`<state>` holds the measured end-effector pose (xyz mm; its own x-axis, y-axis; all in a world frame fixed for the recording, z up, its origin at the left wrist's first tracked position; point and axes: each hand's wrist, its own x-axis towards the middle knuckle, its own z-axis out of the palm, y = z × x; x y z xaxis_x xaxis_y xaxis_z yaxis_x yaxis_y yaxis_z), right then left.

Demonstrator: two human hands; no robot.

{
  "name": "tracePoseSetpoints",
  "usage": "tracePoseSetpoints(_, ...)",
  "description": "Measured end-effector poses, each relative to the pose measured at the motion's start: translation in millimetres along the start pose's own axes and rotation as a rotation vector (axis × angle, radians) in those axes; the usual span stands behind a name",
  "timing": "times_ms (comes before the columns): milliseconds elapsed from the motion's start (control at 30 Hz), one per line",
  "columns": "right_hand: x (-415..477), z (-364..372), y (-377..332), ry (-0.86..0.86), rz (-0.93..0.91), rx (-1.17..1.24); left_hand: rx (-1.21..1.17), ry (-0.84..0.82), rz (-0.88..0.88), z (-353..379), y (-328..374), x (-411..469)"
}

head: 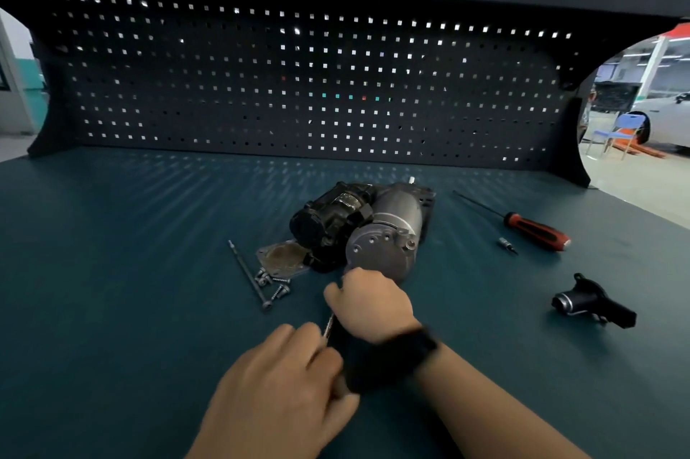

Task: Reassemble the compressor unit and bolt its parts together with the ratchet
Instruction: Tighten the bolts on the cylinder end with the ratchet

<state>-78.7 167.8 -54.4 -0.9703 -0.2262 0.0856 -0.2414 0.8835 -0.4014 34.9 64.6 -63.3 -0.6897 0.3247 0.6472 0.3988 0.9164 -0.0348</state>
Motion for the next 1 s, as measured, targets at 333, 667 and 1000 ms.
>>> tracePoseSetpoints(333, -6, -4, 1, 0.037, -0.003, 0.064, -1.131, -0.272, -0.880, -21, -19, 5)
tracePoseSetpoints(667, -10, -3, 0, -0.023, 0.044, 0.200, -0.230, -0.162, -0.011, -13, 6, -1)
tracePoseSetpoints(1000, -12, -7, -3, -0.122, -0.014, 0.138, -1.237, 0.316, -0.904, -9, -45, -8)
